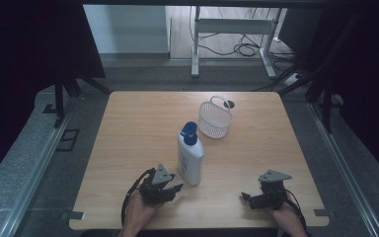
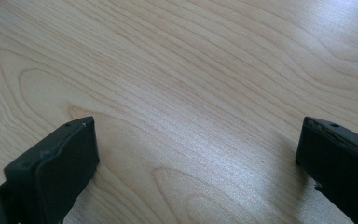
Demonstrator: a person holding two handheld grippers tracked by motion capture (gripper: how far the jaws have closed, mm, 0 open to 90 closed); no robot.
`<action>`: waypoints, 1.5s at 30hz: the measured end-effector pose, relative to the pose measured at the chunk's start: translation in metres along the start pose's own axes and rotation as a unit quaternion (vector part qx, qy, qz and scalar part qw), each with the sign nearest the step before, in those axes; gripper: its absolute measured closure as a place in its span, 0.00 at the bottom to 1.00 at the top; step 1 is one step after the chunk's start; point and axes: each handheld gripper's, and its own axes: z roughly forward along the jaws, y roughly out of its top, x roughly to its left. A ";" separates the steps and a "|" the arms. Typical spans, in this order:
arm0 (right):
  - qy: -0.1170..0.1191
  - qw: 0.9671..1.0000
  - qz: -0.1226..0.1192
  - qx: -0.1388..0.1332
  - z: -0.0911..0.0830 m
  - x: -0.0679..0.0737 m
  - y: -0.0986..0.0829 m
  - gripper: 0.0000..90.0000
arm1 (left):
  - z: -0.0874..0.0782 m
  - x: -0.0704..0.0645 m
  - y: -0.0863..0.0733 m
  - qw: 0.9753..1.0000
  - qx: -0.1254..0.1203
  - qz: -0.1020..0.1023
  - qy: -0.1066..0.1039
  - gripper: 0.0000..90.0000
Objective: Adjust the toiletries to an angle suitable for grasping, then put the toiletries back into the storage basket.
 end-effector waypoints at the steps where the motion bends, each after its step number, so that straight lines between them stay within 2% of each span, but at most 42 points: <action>1: 0.000 1.000 0.000 0.000 0.000 0.000 0.000 0.00 | -0.001 0.000 -0.001 1.000 -0.001 -0.002 0.002 0.56; 7: 0.000 1.000 0.000 0.000 0.000 0.000 0.000 0.00 | -0.005 0.001 -0.009 1.000 -0.002 -0.017 0.005 0.45; 12: 0.000 1.000 0.000 0.000 0.000 0.000 0.000 0.00 | -0.006 -0.001 -0.014 1.000 0.010 -0.020 0.004 0.37; 20: 0.000 1.000 0.000 0.000 0.000 0.000 0.000 0.00 | -0.005 -0.008 -0.022 0.999 0.022 -0.014 0.021 0.32; 24: 0.000 1.000 0.000 0.000 0.000 0.000 0.000 0.00 | 0.002 -0.006 -0.026 0.999 0.037 -0.008 0.030 0.31; 27: 0.000 1.000 0.000 0.000 0.000 0.000 0.000 0.00 | 0.006 -0.003 -0.029 0.999 0.042 -0.015 0.027 0.31; 31: 0.000 1.000 0.000 0.000 0.000 0.000 0.000 0.00 | 0.009 -0.001 -0.032 0.998 0.052 -0.014 0.035 0.30; 39: 0.001 1.000 -0.001 0.000 0.000 0.000 0.000 0.00 | 0.011 0.003 -0.034 0.998 0.044 -0.030 0.029 0.24; 45: 0.002 1.000 0.000 -0.002 0.000 0.000 0.000 0.00 | 0.013 0.004 -0.036 0.999 0.037 -0.027 0.026 0.18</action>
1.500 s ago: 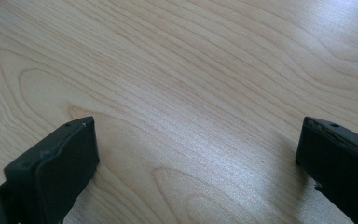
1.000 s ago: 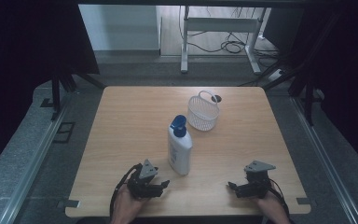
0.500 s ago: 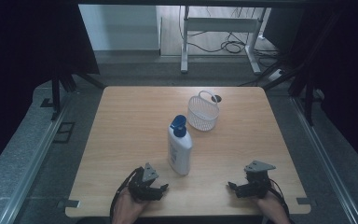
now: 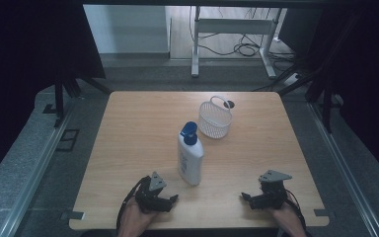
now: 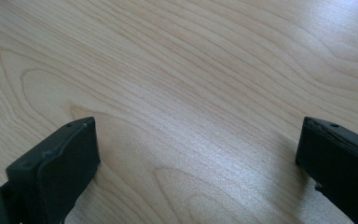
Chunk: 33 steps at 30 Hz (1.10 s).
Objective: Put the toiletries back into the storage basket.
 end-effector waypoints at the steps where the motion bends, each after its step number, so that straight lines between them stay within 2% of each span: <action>1: 0.000 1.000 0.000 0.001 0.000 0.000 0.000 0.00 | 0.000 0.000 0.000 1.000 0.000 0.000 0.000 0.18; 7: 0.004 1.000 0.001 -0.011 -0.004 0.001 0.003 0.00 | 0.000 0.000 0.000 1.000 0.005 0.006 -0.004 0.15; 19: 0.017 1.000 -0.014 -0.009 -0.004 0.009 0.005 0.00 | 0.000 0.000 0.000 1.000 0.004 0.004 -0.004 0.15; 33: 0.041 0.999 -0.028 -0.020 -0.005 0.027 0.017 0.03 | 0.000 0.000 0.000 1.000 0.005 0.006 -0.005 0.15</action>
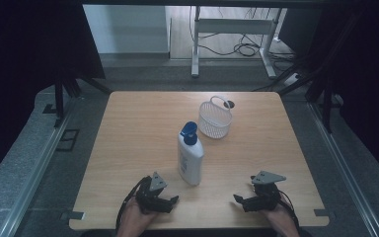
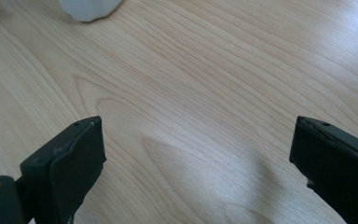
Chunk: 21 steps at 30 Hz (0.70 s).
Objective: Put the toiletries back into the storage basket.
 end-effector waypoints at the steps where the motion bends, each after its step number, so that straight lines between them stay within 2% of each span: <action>1: 0.001 1.000 -0.002 0.002 0.000 0.001 0.001 0.03 | 0.000 0.000 0.000 1.000 0.000 0.000 0.000 0.15; 9: 0.020 1.000 -0.007 -0.006 0.003 0.010 0.011 0.04 | 0.000 0.000 0.000 1.000 0.000 0.000 0.000 0.15; 21: 0.044 0.999 -0.024 -0.018 0.011 0.023 0.039 0.04 | 0.000 0.000 0.000 1.000 -0.001 -0.001 0.001 0.15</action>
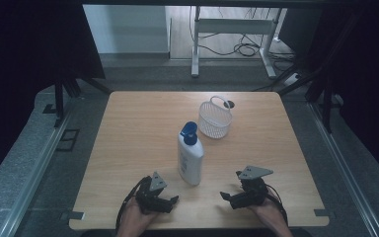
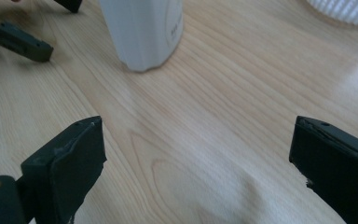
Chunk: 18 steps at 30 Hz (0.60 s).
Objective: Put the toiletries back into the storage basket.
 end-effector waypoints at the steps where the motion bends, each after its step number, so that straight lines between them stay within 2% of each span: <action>1: 0.003 1.000 -0.002 -0.002 0.001 0.001 0.004 0.04 | 0.000 0.000 0.000 1.000 0.000 0.000 0.000 0.15; 12: 0.020 1.000 -0.009 -0.003 0.011 0.009 0.030 0.06 | 0.000 0.000 0.000 1.000 0.000 -0.001 0.001 0.15; 18: 0.040 0.999 -0.001 -0.008 0.014 0.013 0.044 0.06 | 0.000 0.000 0.000 1.000 -0.001 -0.001 0.001 0.15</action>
